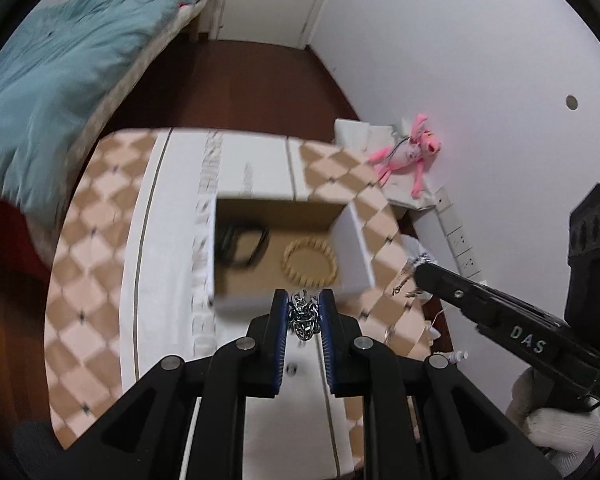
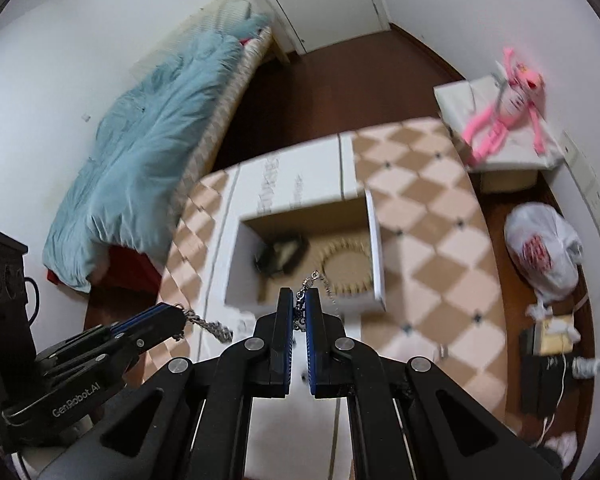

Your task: Organize jewelry

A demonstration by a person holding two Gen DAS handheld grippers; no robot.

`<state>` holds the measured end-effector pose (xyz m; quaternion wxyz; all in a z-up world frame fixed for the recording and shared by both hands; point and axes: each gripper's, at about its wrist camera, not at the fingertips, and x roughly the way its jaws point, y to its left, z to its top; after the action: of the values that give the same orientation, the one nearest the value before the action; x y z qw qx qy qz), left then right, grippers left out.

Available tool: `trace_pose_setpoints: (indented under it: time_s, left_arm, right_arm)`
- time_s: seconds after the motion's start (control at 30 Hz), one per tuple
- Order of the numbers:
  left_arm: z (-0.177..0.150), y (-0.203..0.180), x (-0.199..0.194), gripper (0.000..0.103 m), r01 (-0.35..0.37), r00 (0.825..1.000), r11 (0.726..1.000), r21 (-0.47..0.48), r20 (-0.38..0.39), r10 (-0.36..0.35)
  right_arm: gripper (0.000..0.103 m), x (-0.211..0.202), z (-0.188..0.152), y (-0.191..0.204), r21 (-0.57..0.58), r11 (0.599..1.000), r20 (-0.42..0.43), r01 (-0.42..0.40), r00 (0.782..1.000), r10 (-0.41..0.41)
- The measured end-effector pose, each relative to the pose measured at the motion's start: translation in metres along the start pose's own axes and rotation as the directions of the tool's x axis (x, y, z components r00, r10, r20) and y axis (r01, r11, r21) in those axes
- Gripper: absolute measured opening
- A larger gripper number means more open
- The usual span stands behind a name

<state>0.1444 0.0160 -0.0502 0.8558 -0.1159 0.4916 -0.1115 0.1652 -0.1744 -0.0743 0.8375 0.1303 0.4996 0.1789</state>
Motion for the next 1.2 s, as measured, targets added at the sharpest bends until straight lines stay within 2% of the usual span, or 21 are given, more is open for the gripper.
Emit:
trace_pose_setpoints:
  time_s: [0.13,0.27,0.4,0.5,0.53,0.6,0.67,0.77,0.8,0.83,0.87,0.9,0.93,1.03,1.1,1.2]
  left_arm:
    - [0.025,0.003,0.017,0.012,-0.014,1.0,1.0,0.015,-0.01,0.014]
    - [0.043,0.015,0.048,0.013,-0.028,0.997,1.0,-0.009,-0.074,0.028]
    - [0.049,0.024,0.066,0.014,-0.077,0.989,0.997,-0.031,-0.129,0.072]
    - [0.052,0.029,0.079,0.017,-0.138,0.978,0.99,-0.021,-0.162,0.132]
    - [0.052,0.031,0.08,0.021,-0.155,0.976,0.988,-0.016,-0.159,0.151]
    - [0.051,0.034,0.08,0.032,-0.168,0.975,0.986,-0.017,-0.149,0.164]
    - [0.049,0.038,0.08,0.051,-0.191,0.972,0.981,-0.025,-0.144,0.185]
    - [0.046,0.04,0.081,0.066,-0.226,0.966,0.974,-0.016,-0.132,0.222]
    - [0.043,0.041,0.081,0.069,-0.256,0.959,0.967,-0.009,-0.13,0.253]
    - [0.041,0.042,0.083,0.074,-0.277,0.953,0.961,-0.004,-0.129,0.274]
    - [0.04,0.043,0.083,0.08,-0.288,0.95,0.958,-0.001,-0.128,0.285]
    - [0.035,0.044,0.084,0.085,-0.309,0.944,0.951,0.004,-0.123,0.307]
    - [0.032,0.046,0.086,0.095,-0.323,0.939,0.946,0.007,-0.119,0.322]
    - [0.022,0.05,0.089,0.098,-0.346,0.932,0.938,0.01,-0.112,0.345]
    - [0.015,0.05,0.091,0.099,-0.357,0.928,0.934,0.016,-0.109,0.356]
    - [0.01,0.049,0.091,0.099,-0.366,0.925,0.93,0.023,-0.101,0.367]
  right_arm:
    - [0.006,0.025,0.032,0.001,0.002,1.0,-0.045,-0.009,0.999,0.009]
    - [0.006,0.06,0.051,-0.003,0.0,1.0,-0.135,-0.018,0.991,0.018]
    - [0.007,0.092,0.059,-0.01,0.002,1.0,-0.231,-0.007,0.973,0.008]
    - [0.009,0.105,0.062,-0.015,-0.009,0.999,-0.266,0.034,0.963,-0.036]
    - [0.012,0.107,0.062,-0.018,-0.004,0.999,-0.269,0.042,0.962,-0.042]
    - [0.032,0.109,0.063,-0.022,0.001,0.999,-0.279,0.041,0.959,-0.039]
    - [0.042,0.109,0.062,-0.024,-0.007,0.998,-0.274,0.067,0.96,-0.066]
    - [0.043,0.107,0.06,-0.026,-0.026,0.993,-0.258,0.112,0.959,-0.115]
    - [0.049,0.106,0.06,-0.025,-0.041,0.99,-0.247,0.134,0.959,-0.14]
    - [0.063,0.103,0.057,-0.024,-0.063,0.983,-0.227,0.17,0.957,-0.18]
    - [0.072,0.103,0.056,-0.023,-0.078,0.978,-0.218,0.196,0.954,-0.208]
    - [0.087,0.102,0.053,-0.023,-0.093,0.97,-0.208,0.223,0.949,-0.238]
    - [0.094,0.101,0.051,-0.023,-0.1,0.966,-0.2,0.24,0.946,-0.256]
    - [0.095,0.102,0.04,-0.023,-0.139,0.937,-0.18,0.32,0.922,-0.342]
    - [0.1,0.104,0.032,-0.025,-0.147,0.926,-0.18,0.349,0.911,-0.372]
    - [0.101,0.106,0.022,-0.028,-0.156,0.908,-0.167,0.388,0.896,-0.411]
